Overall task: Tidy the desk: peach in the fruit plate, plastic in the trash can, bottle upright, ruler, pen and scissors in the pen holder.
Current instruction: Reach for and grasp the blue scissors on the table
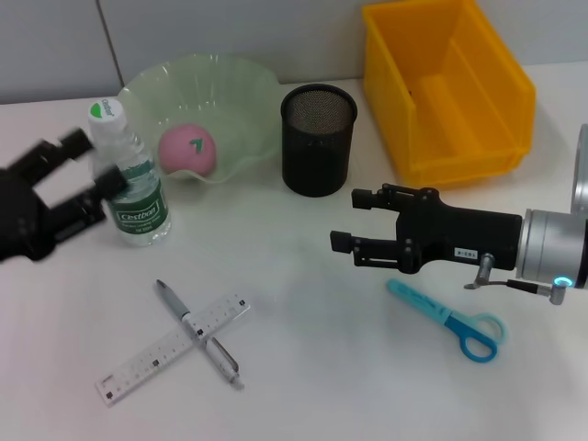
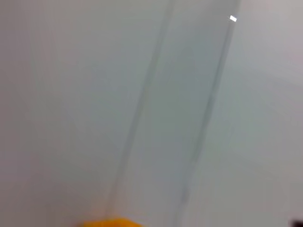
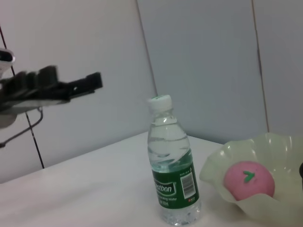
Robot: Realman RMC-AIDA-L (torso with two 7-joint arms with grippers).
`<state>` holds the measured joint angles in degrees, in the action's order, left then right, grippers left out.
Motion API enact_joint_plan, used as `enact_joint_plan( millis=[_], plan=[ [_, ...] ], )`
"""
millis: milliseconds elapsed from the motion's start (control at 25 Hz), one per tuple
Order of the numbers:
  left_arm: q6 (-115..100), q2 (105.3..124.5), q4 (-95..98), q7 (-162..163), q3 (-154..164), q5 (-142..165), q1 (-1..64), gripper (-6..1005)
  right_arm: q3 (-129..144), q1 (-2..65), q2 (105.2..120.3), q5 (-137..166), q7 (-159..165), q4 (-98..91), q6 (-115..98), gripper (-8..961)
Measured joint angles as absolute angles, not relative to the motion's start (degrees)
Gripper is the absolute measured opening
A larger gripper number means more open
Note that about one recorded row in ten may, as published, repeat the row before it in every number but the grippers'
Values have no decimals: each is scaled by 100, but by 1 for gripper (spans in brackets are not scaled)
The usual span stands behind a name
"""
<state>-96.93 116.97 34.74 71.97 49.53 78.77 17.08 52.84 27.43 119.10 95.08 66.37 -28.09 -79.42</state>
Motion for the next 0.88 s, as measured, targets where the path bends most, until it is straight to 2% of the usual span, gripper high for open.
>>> enact_joint_plan(
  millis=[280,600,720,880],
  plan=[
    [-9647,11723,3547,6933,5315,8450,1662,843,5407,2710,11901,9723,7652,-3453,-8093,762],
    [-9383,11818,3507,6473,5361,8966,1688,843,5985,2665,11907,11849,11609,-6574,-9135,761],
    [-9334,11824,3506,6458,5363,9030,1719,843,6629,2916,11900,13274,13435,-7946,-9764,761],
    [-9294,11827,3506,6456,5366,9061,1767,843,7017,3326,11893,14225,14443,-8416,-10284,761]
  ],
)
